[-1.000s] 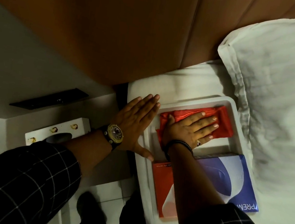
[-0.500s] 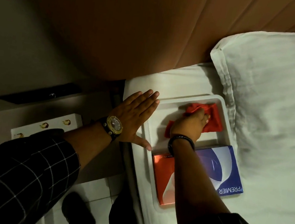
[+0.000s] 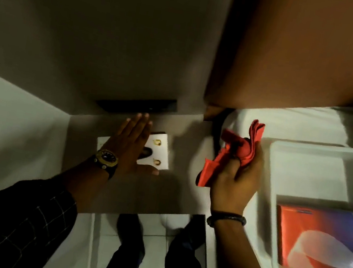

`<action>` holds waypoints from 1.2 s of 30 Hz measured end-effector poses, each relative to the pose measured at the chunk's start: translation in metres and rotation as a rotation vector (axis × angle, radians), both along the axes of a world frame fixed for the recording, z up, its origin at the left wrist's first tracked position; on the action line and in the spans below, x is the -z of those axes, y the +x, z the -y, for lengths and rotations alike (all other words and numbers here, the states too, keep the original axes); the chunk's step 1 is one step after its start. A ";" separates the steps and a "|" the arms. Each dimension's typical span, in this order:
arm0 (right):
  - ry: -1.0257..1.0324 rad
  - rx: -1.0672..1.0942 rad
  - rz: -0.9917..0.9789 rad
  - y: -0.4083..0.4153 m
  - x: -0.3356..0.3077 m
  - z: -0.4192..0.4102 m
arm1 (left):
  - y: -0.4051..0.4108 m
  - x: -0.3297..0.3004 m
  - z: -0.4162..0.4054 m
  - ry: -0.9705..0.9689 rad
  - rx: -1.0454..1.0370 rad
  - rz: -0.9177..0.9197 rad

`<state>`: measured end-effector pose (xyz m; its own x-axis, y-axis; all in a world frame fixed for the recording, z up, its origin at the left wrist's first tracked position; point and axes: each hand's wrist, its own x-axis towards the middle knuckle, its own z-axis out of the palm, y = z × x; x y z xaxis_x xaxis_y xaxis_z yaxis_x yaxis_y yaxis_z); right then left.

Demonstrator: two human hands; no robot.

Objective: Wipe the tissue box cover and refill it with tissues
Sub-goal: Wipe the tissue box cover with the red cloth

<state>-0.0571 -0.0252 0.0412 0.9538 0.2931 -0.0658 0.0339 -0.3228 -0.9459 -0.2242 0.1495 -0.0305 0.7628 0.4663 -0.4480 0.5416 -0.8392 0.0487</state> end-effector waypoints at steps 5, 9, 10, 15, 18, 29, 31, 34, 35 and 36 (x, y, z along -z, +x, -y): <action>0.038 -0.119 -0.002 -0.057 0.048 -0.054 | -0.076 0.036 -0.048 0.012 -0.098 0.038; 0.009 -0.269 0.062 -0.090 0.117 -0.080 | -0.129 0.082 -0.076 -0.001 -0.161 0.021; -0.032 -0.350 0.067 -0.097 0.132 -0.084 | -0.137 0.093 -0.080 -0.011 -0.157 0.010; -0.754 -0.909 0.258 -0.132 0.220 -0.090 | -0.141 0.147 -0.085 -0.034 -0.111 -0.011; -0.730 -0.892 0.317 -0.139 0.235 -0.084 | -0.138 0.166 -0.076 -0.013 -0.077 0.029; -0.827 -0.726 0.467 -0.139 0.258 -0.121 | -0.133 0.172 -0.077 -0.088 -0.109 0.056; -0.810 -0.810 0.525 -0.143 0.262 -0.114 | -0.131 0.171 -0.077 -0.106 -0.127 0.045; -0.799 -1.041 0.663 -0.140 0.268 -0.084 | -0.131 0.171 -0.076 -0.119 -0.141 0.032; -0.797 -1.072 0.694 -0.135 0.268 -0.075 | -0.131 0.171 -0.075 -0.111 -0.143 0.032; -0.799 -1.071 0.700 -0.129 0.267 -0.071 | -0.131 0.170 -0.075 -0.102 -0.142 0.031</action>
<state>-0.1857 0.0454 -0.2254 0.2241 0.9587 -0.1751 0.9368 -0.2614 -0.2325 -0.3552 0.2244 -0.2008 0.7067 0.5236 -0.4758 0.6513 -0.7442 0.1482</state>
